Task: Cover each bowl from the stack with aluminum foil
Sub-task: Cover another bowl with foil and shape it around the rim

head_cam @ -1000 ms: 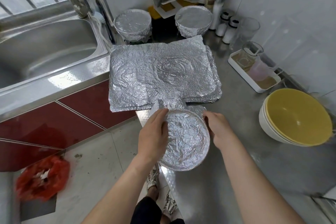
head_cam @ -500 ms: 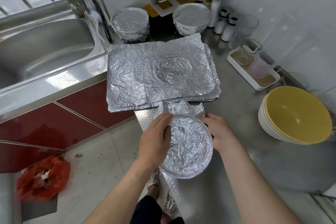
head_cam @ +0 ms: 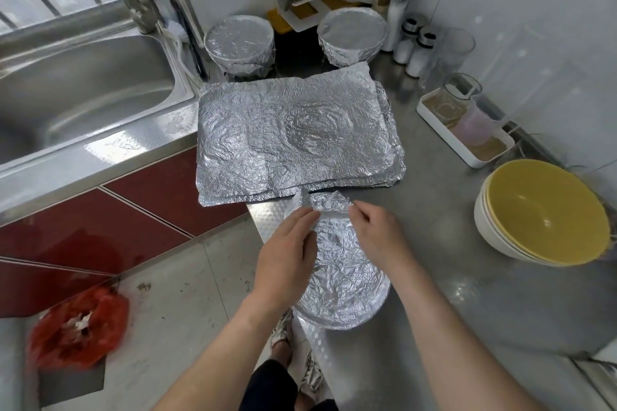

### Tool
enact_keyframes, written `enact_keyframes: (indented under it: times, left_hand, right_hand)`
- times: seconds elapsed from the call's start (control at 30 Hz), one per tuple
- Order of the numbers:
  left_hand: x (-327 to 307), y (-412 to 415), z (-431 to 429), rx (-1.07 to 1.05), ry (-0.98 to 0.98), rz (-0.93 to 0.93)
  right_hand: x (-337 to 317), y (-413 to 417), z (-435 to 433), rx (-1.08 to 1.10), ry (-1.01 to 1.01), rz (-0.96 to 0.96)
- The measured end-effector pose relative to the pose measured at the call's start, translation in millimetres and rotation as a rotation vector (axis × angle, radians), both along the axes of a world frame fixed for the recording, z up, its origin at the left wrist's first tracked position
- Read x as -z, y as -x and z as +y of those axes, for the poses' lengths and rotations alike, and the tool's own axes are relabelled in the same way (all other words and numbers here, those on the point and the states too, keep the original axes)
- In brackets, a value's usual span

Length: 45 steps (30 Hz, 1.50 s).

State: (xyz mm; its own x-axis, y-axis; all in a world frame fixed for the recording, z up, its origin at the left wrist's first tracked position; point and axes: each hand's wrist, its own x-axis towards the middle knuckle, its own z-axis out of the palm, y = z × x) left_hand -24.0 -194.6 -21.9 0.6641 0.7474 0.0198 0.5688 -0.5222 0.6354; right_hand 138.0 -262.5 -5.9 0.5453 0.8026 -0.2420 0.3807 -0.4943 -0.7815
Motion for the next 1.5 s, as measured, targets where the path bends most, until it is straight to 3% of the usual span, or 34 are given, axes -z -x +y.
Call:
enact_keyframes:
  times: [0.13,0.27,0.53,0.7,0.8,0.97,1.17,1.5]
  left_hand:
    - [0.6,-0.8,-0.2,-0.004,0.0,-0.007]
    - [1.6,-1.0,0.3,0.005,-0.02,-0.007]
    - [-7.1,-1.3,6.7,0.053,-0.123,0.035]
    - [-8.6,10.1,-5.5,-0.245,0.087,-0.023]
    - [-2.3,12.8,-17.4,-0.299,0.218,-0.063]
    - [2.4,10.4,-11.4,-0.201,0.08,-0.007]
    - [2.0,11.1,3.0,-0.047,-0.1,0.172]
    - [9.6,9.5,1.4,0.046,-0.155,0.184]
  right_hand:
    - [3.9,1.0,0.2,-0.106,0.057,-0.206]
    - [2.5,3.4,0.3,-0.115,0.123,-0.281]
    - [-2.0,0.9,-7.0,-0.036,0.163,0.056]
    - [6.3,8.0,-13.0,-0.041,0.101,-0.027]
    - [8.7,13.5,-14.9,0.021,0.096,-0.107]
    - [8.6,31.0,-22.5,0.161,0.059,-0.111]
    - [1.3,24.7,-22.8,0.232,0.124,0.155]
    - [-2.0,22.0,-16.7,0.071,0.055,0.127]
